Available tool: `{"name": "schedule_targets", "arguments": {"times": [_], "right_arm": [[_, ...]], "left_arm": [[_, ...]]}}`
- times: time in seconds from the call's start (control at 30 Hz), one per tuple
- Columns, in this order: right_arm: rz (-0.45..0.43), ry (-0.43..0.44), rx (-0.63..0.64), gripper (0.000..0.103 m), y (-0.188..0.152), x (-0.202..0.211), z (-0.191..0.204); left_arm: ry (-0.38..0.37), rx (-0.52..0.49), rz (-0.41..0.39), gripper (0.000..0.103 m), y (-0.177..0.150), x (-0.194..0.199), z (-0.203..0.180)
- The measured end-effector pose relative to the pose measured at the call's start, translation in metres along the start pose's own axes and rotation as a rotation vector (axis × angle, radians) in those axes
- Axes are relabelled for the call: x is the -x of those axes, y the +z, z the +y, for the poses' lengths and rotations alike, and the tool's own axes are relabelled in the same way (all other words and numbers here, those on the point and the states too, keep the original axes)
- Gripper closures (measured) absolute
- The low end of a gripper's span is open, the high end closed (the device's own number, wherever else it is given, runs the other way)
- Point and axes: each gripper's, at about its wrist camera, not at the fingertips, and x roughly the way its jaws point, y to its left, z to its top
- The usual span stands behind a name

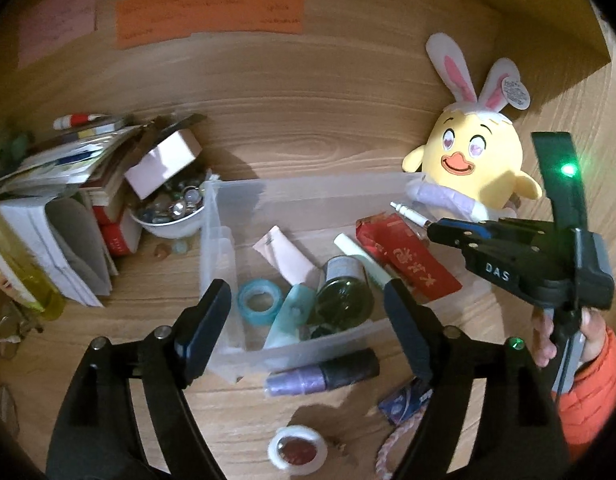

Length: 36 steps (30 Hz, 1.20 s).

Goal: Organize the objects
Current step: 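Open the left tool to drop the pump bottle while the right tool releases the pen into the box, then move both tools back toward the items on the desk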

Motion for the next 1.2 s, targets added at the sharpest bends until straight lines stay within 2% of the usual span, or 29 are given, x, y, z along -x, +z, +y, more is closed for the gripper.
{"name": "schedule_targets", "arguments": {"times": [0.43, 0.53, 0.9, 1.0, 1.2], "right_arm": [[0.036, -0.044, 0.038, 0.092, -0.001, -0.009, 0.011], [0.040, -0.047, 0.042, 0.089, -0.003, -0.008, 0.013], [-0.027, -0.138, 0.121, 0.044, -0.011, 0.015, 0.033], [-0.053, -0.159, 0.146, 0.038, -0.014, 0.025, 0.040], [-0.083, -0.156, 0.156, 0.035, -0.026, 0.046, 0.051]], "left_arm": [[0.025, 0.024, 0.014, 0.021, -0.024, 0.015, 0.018], [0.025, 0.025, 0.017, 0.021, -0.030, 0.018, 0.019], [0.028, 0.008, 0.049, 0.020, -0.053, 0.030, 0.019], [0.027, 0.005, 0.053, 0.017, -0.060, 0.034, 0.019], [0.032, -0.014, 0.056, 0.013, -0.073, 0.044, 0.019]]}}
